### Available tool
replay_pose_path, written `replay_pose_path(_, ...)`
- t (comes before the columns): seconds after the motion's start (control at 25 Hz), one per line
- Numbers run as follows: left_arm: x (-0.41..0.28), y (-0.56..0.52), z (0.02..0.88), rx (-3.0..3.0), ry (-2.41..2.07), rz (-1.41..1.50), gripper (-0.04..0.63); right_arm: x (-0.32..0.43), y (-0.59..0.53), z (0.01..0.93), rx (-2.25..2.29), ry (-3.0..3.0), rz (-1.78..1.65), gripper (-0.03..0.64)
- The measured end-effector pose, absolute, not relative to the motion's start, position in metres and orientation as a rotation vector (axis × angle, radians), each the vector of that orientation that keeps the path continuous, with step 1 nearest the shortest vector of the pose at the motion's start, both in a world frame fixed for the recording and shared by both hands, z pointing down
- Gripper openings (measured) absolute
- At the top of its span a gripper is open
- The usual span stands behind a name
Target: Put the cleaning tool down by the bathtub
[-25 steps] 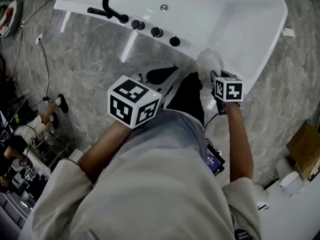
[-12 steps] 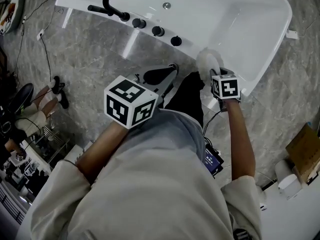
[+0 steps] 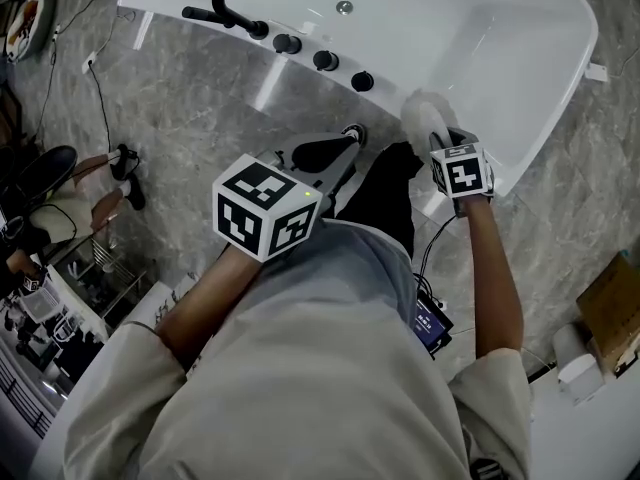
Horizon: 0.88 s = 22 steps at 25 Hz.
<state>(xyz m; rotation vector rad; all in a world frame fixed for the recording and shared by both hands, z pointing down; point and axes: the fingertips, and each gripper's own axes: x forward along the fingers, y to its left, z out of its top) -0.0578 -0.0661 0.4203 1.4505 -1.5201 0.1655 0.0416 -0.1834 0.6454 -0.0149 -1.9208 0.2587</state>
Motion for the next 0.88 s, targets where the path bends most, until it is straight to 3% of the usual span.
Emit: replay_pose_path(0.88, -0.069, -0.068, 0.434, 1.360, -1.541, 0.159, 0.008, 0.026, -0.181, 0.675, -0.361, -1.906, -0.098, 0.078)
